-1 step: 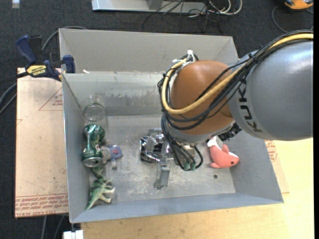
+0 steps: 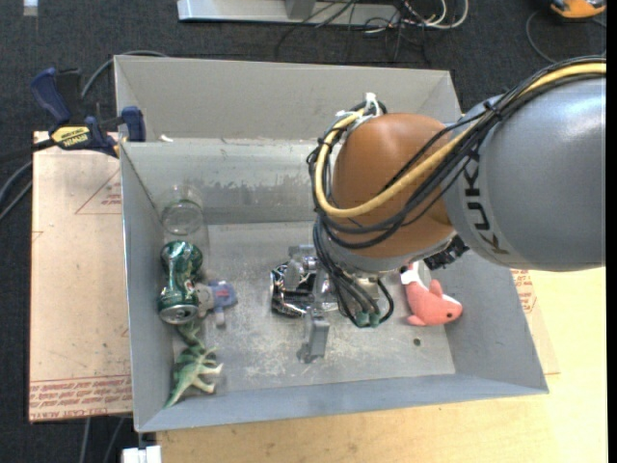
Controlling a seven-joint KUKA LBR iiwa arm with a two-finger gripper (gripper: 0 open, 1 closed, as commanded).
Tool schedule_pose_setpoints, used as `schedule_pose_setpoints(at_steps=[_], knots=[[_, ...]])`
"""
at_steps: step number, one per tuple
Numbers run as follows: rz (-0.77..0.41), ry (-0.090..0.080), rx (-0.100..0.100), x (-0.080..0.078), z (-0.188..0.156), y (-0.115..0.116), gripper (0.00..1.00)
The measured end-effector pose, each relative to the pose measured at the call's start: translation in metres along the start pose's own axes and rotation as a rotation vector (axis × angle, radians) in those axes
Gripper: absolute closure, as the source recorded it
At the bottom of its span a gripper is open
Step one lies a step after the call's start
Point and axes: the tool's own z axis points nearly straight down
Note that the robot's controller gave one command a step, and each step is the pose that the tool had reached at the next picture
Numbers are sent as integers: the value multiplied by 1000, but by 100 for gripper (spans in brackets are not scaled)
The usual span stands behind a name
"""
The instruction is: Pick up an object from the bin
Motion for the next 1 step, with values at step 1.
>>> schedule_pose_setpoints(at_steps=[1], knots=[[-55,-27,-8,-99,140,-19,0]])
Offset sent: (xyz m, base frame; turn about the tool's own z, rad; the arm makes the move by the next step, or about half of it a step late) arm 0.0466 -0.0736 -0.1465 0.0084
